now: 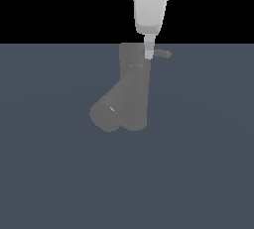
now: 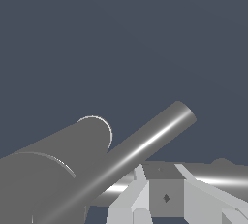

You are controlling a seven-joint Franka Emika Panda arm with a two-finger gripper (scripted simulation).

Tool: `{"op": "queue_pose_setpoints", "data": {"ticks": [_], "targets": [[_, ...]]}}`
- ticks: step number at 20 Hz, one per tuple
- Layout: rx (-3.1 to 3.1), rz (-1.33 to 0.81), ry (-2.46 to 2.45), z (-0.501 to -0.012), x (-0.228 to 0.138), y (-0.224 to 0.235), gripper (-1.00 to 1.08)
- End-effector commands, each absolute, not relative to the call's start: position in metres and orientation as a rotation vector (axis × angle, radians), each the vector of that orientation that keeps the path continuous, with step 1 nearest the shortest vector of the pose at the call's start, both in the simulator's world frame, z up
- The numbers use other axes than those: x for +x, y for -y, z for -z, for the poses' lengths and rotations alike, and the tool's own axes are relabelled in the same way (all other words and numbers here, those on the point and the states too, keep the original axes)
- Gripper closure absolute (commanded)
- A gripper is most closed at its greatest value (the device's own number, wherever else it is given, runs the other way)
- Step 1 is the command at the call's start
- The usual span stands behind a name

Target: Turn on the faucet by rotating a designated handle.

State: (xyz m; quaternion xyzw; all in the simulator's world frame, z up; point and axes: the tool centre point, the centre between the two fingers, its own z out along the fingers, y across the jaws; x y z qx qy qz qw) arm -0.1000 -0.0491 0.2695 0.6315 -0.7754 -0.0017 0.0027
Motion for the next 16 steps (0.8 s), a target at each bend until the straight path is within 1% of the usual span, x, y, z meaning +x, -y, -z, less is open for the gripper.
{"op": "queue_pose_setpoints", "data": {"ticks": [1,16], "targets": [[1.945,-0.003,2.467,-0.27,-0.093,0.073,1.08],[1.919,-0.001,2.487,-0.27,-0.067,0.123,1.08]]}}
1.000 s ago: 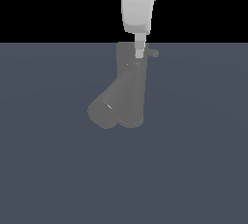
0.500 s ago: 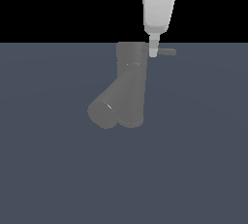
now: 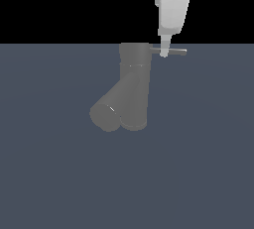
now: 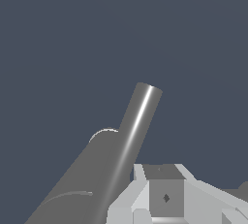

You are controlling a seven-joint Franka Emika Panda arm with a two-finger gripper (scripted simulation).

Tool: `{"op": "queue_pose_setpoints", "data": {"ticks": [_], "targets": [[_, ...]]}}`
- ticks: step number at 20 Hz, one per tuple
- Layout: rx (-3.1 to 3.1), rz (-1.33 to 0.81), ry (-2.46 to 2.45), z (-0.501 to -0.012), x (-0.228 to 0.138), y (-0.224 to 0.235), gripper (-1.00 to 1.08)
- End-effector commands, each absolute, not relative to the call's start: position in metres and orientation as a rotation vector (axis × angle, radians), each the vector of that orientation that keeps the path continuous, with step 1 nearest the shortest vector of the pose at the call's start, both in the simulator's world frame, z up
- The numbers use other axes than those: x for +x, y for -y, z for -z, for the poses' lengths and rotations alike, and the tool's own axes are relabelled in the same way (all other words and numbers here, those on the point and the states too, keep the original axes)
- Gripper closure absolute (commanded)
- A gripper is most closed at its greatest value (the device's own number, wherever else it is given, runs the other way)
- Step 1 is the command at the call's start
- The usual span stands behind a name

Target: Turn on the faucet by rotating a designated handle.

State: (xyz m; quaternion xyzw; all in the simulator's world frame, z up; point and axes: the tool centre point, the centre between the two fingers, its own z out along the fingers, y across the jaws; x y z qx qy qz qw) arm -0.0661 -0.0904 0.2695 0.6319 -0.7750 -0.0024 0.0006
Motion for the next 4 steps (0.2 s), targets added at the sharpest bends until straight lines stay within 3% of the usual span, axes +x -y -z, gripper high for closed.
{"op": "queue_pose_setpoints", "data": {"ticks": [1,4], "targets": [[1.917,-0.001,2.489,-0.2697,-0.0655,0.1265,1.08],[1.914,0.0,2.491,-0.2697,-0.0624,0.1327,1.08]]}}
